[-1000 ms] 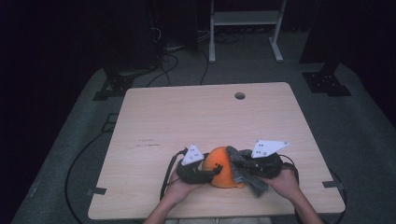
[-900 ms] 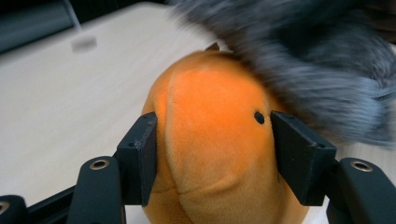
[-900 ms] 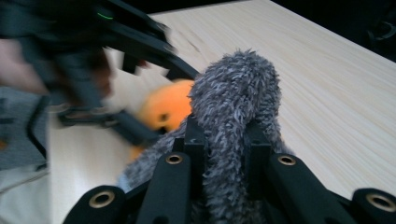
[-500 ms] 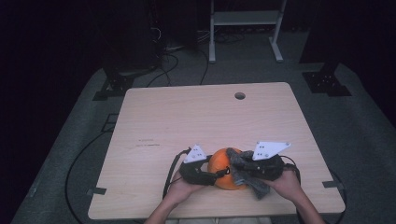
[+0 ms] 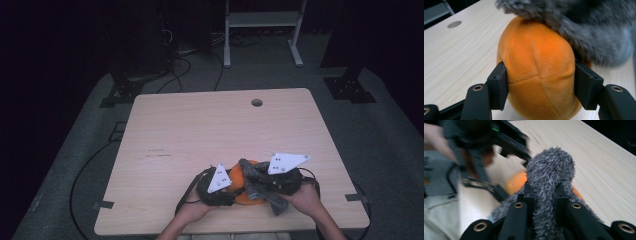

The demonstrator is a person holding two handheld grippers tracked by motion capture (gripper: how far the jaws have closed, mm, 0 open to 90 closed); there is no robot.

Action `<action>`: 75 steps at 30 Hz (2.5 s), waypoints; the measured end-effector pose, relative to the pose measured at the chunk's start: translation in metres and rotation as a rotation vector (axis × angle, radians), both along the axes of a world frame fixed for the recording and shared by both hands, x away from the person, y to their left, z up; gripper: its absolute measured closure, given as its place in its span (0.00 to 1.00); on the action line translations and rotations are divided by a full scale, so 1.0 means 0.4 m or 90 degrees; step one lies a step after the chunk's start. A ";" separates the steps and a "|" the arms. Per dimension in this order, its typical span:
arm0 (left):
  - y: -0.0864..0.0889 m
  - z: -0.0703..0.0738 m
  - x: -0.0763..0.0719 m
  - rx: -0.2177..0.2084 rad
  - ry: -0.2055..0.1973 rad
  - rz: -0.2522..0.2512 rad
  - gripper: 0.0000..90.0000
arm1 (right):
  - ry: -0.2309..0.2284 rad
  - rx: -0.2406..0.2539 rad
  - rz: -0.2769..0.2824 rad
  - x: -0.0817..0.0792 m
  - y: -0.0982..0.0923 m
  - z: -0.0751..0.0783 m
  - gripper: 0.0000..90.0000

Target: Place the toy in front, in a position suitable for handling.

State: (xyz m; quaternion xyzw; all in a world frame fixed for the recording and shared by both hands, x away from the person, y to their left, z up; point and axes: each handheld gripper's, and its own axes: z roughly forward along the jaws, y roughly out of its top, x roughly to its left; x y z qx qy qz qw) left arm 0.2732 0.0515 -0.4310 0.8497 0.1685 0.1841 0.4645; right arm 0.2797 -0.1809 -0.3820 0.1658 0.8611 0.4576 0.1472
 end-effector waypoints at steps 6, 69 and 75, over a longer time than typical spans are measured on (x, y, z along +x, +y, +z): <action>0.005 -0.003 0.009 -0.013 0.026 -0.005 0.41 | 0.027 0.004 -0.056 0.040 -0.062 -0.022 0.86; 0.114 -0.030 0.073 -0.103 0.133 0.038 0.37 | 0.112 -0.052 -0.030 0.040 -0.071 -0.098 0.85; 0.112 -0.035 0.090 -0.115 0.138 0.062 0.37 | 0.083 0.004 -0.013 0.037 -0.032 -0.055 0.85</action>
